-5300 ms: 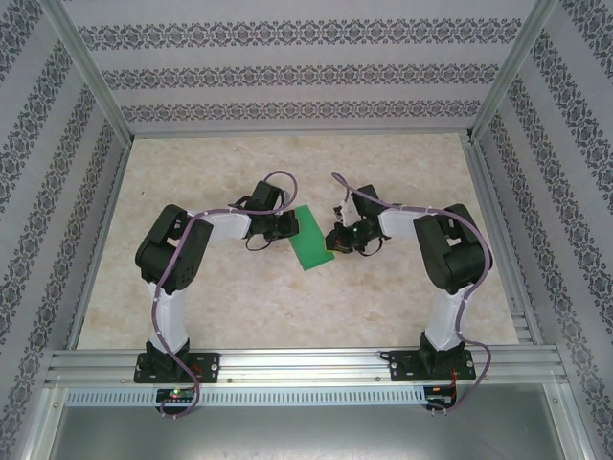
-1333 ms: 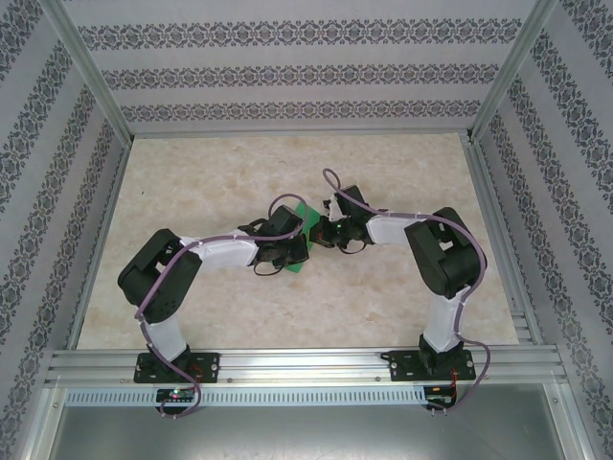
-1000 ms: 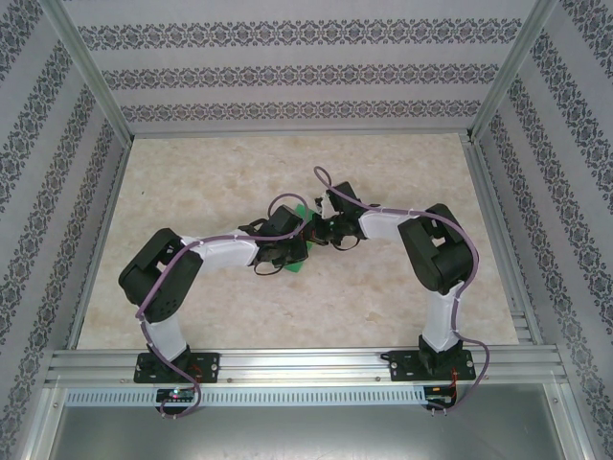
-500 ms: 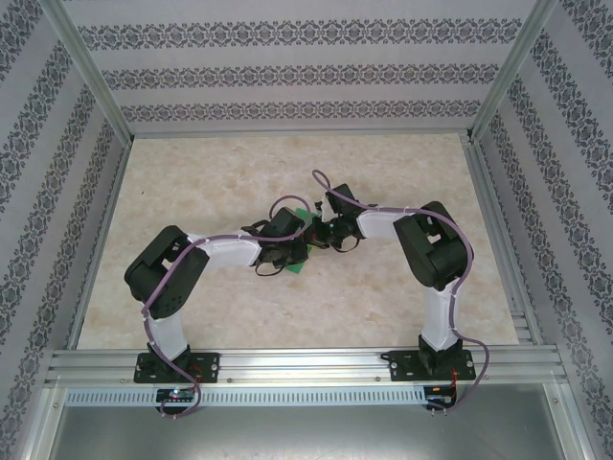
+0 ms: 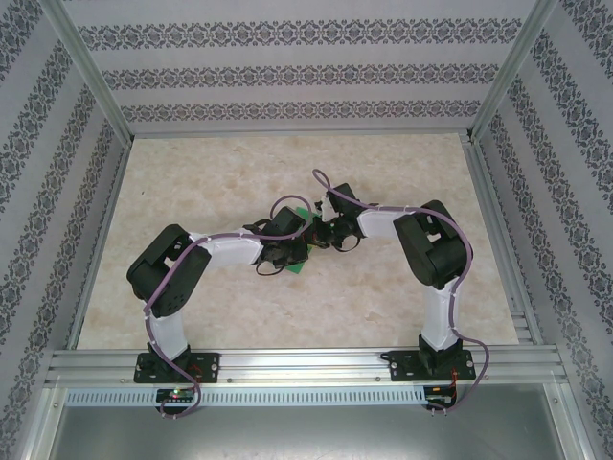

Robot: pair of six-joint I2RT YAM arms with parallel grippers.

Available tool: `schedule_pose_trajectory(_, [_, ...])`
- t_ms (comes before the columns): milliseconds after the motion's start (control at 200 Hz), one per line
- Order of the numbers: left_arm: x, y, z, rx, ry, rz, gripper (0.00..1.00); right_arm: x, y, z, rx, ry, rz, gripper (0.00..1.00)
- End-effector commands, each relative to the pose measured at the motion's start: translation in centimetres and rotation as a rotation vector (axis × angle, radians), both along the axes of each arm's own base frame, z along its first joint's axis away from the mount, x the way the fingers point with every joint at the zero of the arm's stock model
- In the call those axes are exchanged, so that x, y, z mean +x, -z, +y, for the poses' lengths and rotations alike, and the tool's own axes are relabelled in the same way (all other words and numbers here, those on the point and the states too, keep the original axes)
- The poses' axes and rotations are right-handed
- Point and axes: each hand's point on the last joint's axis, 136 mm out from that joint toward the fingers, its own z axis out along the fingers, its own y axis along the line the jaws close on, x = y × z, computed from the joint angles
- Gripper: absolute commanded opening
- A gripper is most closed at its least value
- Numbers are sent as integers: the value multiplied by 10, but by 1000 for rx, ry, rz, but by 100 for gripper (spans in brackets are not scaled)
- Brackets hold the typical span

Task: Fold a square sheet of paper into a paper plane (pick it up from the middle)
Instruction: First fold in half a square sheet of paper at the center of the table.

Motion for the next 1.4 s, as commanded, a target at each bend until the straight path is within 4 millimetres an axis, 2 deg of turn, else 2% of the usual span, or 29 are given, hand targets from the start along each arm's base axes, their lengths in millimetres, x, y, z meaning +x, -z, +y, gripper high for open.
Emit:
schedule_pose_trajectory(0, [-25,30,27,123,-21,131,0,22,21,-25,-91,67,-28,0])
schedule_pose_trajectory(390, [-33,37,28,121,-7,166,0,61,22,-49,-88,165,-52,0])
schedule_pose_trajectory(1104, [-40,43,27,114,10,190,0,109,23,-84,-90,316,-24,0])
schedule_pose_trajectory(1289, [-40,43,27,109,10,188,0,119,19,-88,-96,332,-26,0])
schedule_pose_trajectory(1394, [-38,42,25,105,15,184,0,123,3,-85,-73,323,-58,0])
